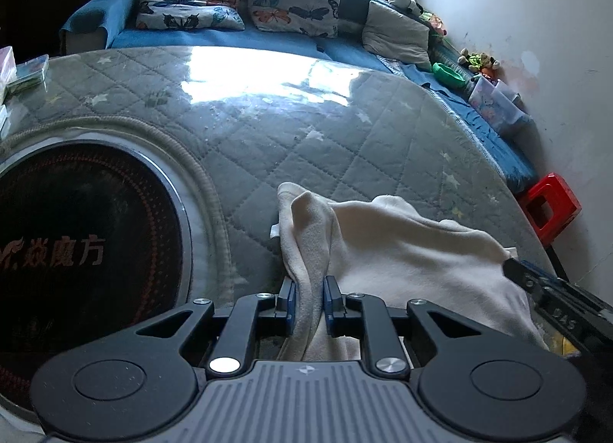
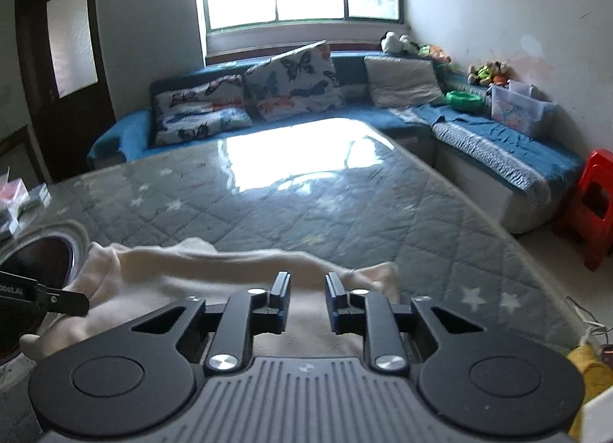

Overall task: Fold clothes
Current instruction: 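Lower the folded sweatshirt onto the table and open both grippers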

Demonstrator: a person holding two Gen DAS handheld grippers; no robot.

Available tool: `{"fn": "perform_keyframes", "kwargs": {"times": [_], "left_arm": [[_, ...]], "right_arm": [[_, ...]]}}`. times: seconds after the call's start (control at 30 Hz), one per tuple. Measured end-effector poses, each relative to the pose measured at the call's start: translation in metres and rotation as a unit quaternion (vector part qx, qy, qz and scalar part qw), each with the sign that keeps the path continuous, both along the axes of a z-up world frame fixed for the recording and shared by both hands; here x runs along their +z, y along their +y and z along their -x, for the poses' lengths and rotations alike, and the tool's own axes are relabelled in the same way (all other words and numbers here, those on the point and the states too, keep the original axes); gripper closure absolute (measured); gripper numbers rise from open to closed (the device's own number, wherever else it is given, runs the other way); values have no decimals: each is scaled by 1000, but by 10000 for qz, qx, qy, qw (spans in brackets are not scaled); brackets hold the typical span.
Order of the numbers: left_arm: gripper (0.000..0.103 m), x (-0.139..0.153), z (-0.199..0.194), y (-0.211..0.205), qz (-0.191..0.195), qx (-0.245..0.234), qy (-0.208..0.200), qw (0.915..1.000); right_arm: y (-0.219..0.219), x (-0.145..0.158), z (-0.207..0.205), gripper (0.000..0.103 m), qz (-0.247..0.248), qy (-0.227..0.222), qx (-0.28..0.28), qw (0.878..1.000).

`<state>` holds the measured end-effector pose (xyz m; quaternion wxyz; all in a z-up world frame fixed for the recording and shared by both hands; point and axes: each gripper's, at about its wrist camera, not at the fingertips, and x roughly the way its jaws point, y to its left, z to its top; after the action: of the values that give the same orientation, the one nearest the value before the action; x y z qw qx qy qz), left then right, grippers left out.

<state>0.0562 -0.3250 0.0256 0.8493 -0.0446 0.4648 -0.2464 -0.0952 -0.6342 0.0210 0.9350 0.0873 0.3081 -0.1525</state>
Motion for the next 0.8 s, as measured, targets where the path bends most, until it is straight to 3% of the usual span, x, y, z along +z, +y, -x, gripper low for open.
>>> {"fn": "perform_keyframes", "kwargs": {"times": [0.2,0.27,0.37,0.57,0.8], "left_arm": [[76,0,3,5,-95,23,-51,9999],[67,0,5,6,-126,30,-68,9999],[64,1,6,9,-174,42,-93,9998],[50,2,13,14,-272,33,-170,9995],[44,5,28,25,-294,-37,-255,9992]], "right_arm": [[5,-15,-15,71,14,301,101,9995],[6,-14,-13,70,28,307,118,9995],[8,-12,-5,64,55,281,181,9994],[15,-4,10,62,34,252,349,9991],[33,2,31,62,14,156,537,9984]]}}
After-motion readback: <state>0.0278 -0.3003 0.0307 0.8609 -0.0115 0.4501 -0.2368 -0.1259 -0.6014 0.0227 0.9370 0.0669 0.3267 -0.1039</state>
